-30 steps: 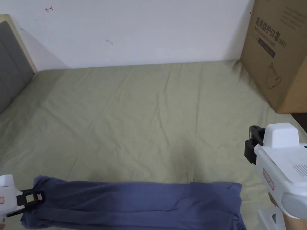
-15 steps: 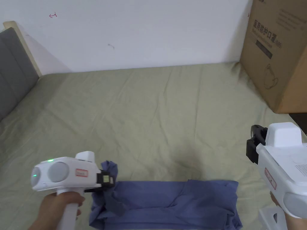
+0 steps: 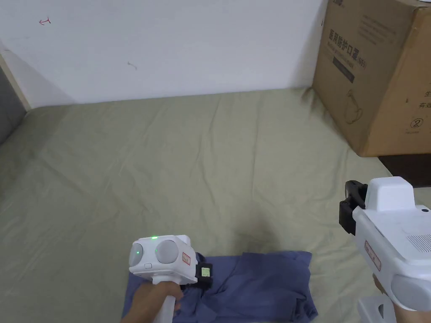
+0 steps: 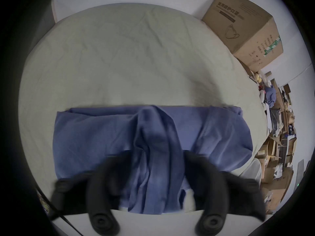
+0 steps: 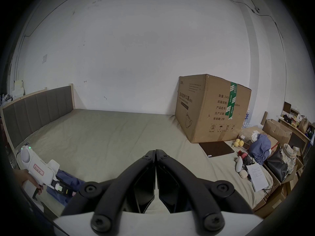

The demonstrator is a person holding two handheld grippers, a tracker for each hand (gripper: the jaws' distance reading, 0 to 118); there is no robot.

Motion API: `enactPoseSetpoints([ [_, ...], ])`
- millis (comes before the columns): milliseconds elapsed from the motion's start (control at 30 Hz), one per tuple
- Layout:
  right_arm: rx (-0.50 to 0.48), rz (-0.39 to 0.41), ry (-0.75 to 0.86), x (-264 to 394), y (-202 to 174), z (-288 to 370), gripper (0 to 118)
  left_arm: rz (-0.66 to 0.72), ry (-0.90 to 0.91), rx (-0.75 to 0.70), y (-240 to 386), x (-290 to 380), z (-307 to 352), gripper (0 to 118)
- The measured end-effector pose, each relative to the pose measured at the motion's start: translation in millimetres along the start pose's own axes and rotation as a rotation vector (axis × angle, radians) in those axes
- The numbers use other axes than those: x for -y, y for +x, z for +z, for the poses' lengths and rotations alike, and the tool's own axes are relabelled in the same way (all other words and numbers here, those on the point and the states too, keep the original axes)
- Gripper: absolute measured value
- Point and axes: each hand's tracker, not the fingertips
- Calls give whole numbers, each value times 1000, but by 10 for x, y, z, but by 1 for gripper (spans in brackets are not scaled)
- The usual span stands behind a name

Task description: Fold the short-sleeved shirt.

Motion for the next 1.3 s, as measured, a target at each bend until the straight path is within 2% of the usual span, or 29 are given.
enactPoseSetpoints([
  [33, 1, 0, -1, 0, 12, 1, 0, -10, 26, 13, 24, 9, 45, 93],
  [67, 2, 0, -2, 1, 21, -1, 0, -15, 57, 14, 45, 10, 108, 105],
  [333, 2, -3, 3, -29, 24, -6, 0, 7, 325, 46, -30, 49, 968, 103],
  [433, -7, 2, 12, -63, 1, -5, 0, 2, 451, 12, -167, 179, 1237, 87],
  [500, -11, 4, 17, -77, -11, -8, 0, -7, 519, -25, -267, 252, 1308, 70],
  [533, -15, 3, 18, -86, -15, -10, 0, -7, 545, -39, -304, 329, 1318, 54],
  [567, -18, 3, 20, -92, -20, -12, 0, -8, 566, -47, -350, 366, 1321, 25],
  [667, -21, 1, 25, -105, -39, -11, 0, -27, 562, -41, -456, 409, 1229, 4],
  [733, -26, 0, 23, -105, -45, -17, 0, -30, 525, -51, -519, 450, 1104, 0],
  [900, -31, -5, 15, -85, -44, -13, 0, -26, 431, -61, -619, 560, 600, 0],
  [1067, -21, -2, 3, -46, 17, 0, 0, 0, 321, -3, -451, 672, 259, 0],
  [1167, -13, -9, -6, -22, 87, 11, 0, -45, 248, -14, -323, 702, 33, 0],
  [1300, 8, -13, -13, 5, 172, 33, 0, -42, 223, 13, -143, 697, -79, 0],
])
